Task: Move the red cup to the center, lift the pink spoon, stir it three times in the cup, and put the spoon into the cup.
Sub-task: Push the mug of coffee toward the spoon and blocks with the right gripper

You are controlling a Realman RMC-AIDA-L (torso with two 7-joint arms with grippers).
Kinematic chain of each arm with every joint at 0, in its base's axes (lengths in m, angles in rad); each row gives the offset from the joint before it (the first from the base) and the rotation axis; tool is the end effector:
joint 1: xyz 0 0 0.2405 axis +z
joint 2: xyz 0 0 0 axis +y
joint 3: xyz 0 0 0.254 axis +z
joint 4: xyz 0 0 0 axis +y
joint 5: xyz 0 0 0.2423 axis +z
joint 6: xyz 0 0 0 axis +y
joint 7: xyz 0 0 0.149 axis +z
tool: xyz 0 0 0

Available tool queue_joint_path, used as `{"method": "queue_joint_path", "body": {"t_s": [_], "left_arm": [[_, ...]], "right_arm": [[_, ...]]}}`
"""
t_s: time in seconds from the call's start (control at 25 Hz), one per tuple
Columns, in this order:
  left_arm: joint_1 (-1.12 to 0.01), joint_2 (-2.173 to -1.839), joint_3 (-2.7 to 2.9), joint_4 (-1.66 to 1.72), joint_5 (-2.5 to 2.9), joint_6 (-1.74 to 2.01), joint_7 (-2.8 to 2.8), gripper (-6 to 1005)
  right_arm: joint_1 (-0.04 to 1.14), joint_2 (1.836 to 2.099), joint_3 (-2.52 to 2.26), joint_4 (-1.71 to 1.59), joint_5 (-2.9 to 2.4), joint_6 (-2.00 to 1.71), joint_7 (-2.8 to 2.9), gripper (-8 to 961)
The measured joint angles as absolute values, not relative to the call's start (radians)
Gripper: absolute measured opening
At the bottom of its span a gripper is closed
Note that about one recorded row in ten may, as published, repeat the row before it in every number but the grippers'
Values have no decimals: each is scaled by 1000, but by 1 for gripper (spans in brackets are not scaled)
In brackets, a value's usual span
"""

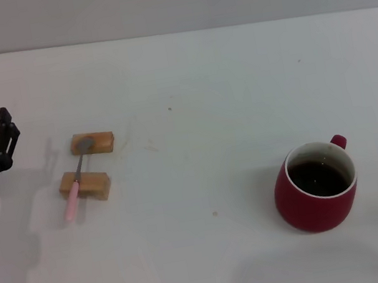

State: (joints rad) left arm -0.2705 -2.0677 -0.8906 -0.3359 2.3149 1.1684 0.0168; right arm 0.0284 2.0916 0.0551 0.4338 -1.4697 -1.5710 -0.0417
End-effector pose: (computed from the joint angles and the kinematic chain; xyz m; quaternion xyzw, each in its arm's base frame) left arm -0.3560 0.3152 -0.0356 -0.6749 -0.2253 -0.2811 0.6441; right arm 0.3722 0.1635 -0.0677 -0.5865 0.3211 0.3025 0.6793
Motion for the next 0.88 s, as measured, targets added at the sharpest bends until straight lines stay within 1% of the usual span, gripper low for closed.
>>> {"method": "queue_joint_path", "body": {"t_s": [0.48,0.88], "left_arm": [[-275,-2066,-896,-336,2315,1169,17,803],[-272,-2068,-904,-336,2315,1171,17,802]], "right_arm": [[55,2091,-123,511,-1472,-1499,-78,0],[63,2091,-142,522,-1549,-1455,-80,-1]]}}
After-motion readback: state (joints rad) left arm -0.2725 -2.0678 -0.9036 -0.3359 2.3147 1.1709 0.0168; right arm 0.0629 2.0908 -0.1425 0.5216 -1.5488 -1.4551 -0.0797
